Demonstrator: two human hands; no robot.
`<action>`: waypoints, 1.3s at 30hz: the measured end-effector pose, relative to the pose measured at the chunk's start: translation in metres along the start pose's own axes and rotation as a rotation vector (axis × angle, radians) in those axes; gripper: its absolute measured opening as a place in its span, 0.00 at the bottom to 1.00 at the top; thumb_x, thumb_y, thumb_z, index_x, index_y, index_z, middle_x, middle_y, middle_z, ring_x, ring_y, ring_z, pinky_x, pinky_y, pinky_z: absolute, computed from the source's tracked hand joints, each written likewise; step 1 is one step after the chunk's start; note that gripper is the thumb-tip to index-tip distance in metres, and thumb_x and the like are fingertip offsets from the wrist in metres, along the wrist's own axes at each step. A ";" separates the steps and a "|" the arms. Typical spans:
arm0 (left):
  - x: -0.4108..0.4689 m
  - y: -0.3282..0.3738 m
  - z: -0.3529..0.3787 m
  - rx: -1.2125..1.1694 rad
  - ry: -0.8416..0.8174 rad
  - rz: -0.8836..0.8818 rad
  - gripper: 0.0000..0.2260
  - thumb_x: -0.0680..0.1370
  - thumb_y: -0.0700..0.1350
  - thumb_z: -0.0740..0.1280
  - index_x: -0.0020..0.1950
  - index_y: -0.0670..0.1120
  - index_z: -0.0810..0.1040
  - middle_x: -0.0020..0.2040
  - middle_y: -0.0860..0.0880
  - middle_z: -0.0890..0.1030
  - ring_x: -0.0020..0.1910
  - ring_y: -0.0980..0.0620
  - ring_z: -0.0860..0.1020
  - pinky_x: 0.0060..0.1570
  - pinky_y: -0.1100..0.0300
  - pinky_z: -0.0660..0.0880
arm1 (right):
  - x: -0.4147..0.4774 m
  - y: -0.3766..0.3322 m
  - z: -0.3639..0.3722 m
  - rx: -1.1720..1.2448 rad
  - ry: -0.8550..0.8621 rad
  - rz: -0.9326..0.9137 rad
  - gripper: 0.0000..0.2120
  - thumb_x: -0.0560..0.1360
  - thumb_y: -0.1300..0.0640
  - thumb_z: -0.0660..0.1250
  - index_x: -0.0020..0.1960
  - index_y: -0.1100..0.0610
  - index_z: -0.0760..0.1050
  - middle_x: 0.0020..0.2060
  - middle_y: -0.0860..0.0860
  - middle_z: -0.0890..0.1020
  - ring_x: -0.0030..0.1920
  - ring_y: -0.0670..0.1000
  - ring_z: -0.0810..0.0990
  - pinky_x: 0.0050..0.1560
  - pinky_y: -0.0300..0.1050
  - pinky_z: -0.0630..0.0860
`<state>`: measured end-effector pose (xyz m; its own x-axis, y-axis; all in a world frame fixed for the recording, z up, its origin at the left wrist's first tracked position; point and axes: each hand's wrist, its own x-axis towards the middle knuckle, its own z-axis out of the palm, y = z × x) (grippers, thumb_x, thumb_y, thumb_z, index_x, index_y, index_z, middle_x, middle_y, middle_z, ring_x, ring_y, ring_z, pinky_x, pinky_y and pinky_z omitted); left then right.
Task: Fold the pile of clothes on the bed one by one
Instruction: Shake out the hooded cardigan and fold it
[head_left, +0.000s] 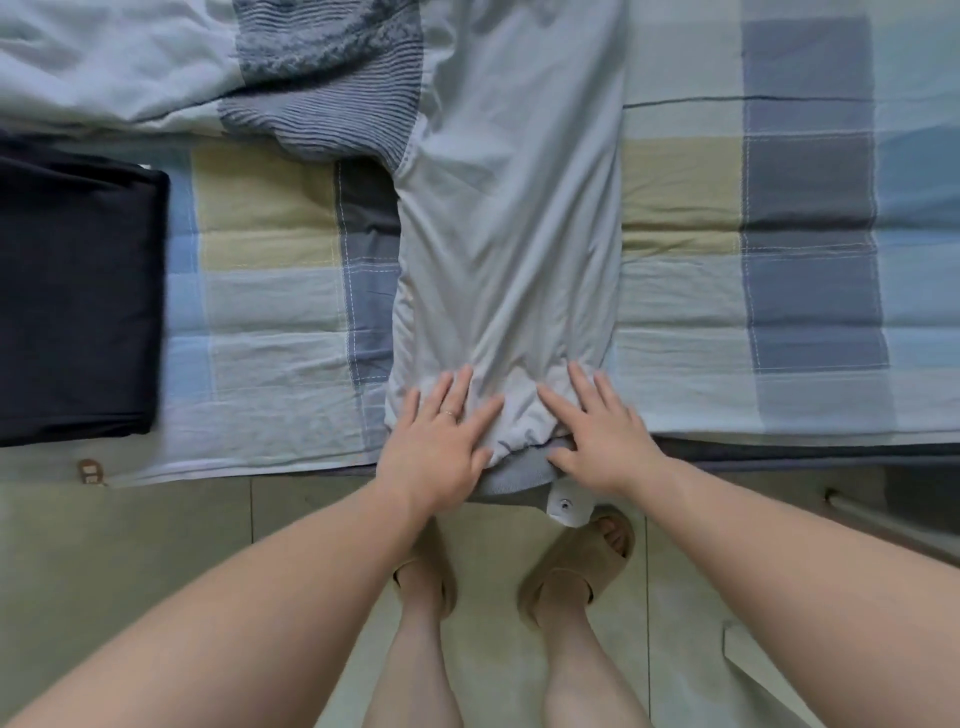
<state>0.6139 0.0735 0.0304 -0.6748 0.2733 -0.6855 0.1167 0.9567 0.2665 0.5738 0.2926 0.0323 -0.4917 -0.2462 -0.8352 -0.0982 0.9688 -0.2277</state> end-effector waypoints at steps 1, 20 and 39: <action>-0.013 0.002 0.000 -0.006 -0.071 0.005 0.29 0.83 0.59 0.56 0.82 0.60 0.49 0.83 0.49 0.39 0.82 0.47 0.41 0.78 0.45 0.41 | -0.009 0.003 -0.005 0.015 -0.064 0.013 0.36 0.78 0.46 0.63 0.80 0.36 0.47 0.80 0.44 0.36 0.81 0.53 0.39 0.78 0.63 0.51; 0.043 -0.313 -0.258 -0.371 0.588 -0.295 0.18 0.81 0.48 0.63 0.70 0.52 0.71 0.70 0.47 0.71 0.68 0.43 0.68 0.65 0.48 0.67 | 0.121 -0.288 -0.251 0.177 0.317 -0.184 0.25 0.80 0.52 0.65 0.77 0.46 0.66 0.71 0.50 0.75 0.70 0.52 0.73 0.68 0.44 0.68; 0.072 -0.521 -0.288 -1.627 0.479 -0.765 0.37 0.63 0.56 0.82 0.65 0.42 0.74 0.56 0.44 0.83 0.51 0.43 0.83 0.52 0.48 0.82 | 0.247 -0.483 -0.259 0.508 0.173 -0.150 0.20 0.83 0.51 0.59 0.75 0.53 0.70 0.71 0.48 0.73 0.72 0.49 0.69 0.72 0.40 0.62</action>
<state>0.2946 -0.4345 0.0370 -0.3930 -0.4421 -0.8063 -0.8036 -0.2611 0.5348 0.2756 -0.2286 0.0660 -0.6436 -0.3304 -0.6904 0.2299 0.7769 -0.5861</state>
